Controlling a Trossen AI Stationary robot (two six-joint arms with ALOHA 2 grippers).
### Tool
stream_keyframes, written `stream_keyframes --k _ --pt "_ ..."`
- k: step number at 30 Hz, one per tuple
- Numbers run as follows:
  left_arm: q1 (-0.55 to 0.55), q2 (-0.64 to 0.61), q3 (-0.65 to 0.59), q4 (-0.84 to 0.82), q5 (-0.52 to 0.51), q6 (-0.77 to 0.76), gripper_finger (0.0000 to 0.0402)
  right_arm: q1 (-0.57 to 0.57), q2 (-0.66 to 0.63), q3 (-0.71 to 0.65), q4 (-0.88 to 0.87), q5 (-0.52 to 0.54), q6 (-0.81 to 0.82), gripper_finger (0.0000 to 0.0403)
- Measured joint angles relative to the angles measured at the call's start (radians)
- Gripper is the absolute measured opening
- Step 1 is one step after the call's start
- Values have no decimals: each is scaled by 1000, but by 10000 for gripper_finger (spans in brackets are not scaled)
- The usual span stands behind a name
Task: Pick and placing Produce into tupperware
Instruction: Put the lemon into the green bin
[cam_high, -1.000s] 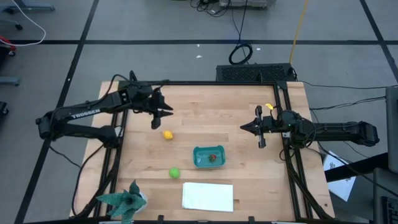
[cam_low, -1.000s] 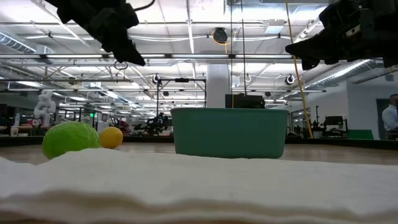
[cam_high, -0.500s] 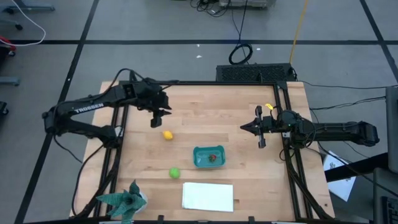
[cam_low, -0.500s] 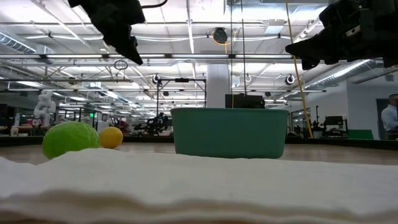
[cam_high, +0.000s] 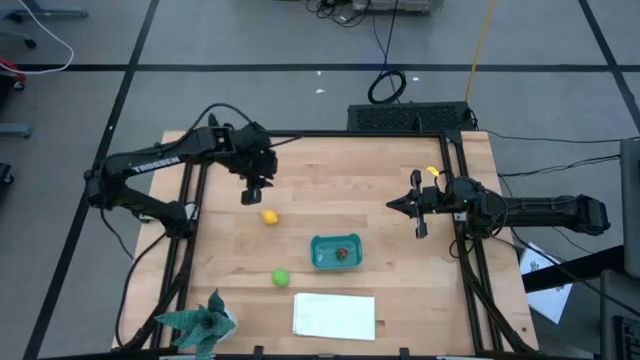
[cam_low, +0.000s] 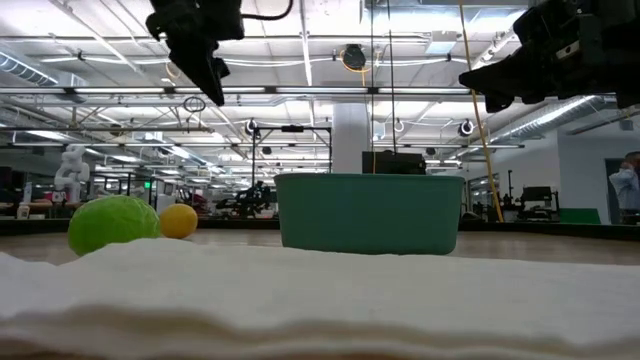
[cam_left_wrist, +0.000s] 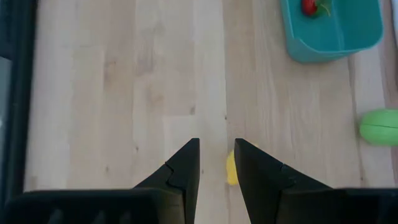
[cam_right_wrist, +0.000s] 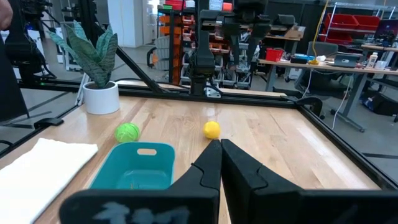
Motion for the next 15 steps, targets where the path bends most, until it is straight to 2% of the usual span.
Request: stream_keyframes --k 3,8,15 --pt "-15 41 5 -59 -5 -2 104 0 0 0 -2 0 3 0" --pt "-42 105 6 -132 -99 -27 104 0 3 0 -5 0 0 0" --pt "-69 132 6 -131 -129 47 104 0 9 0 -4 0 -3 0"
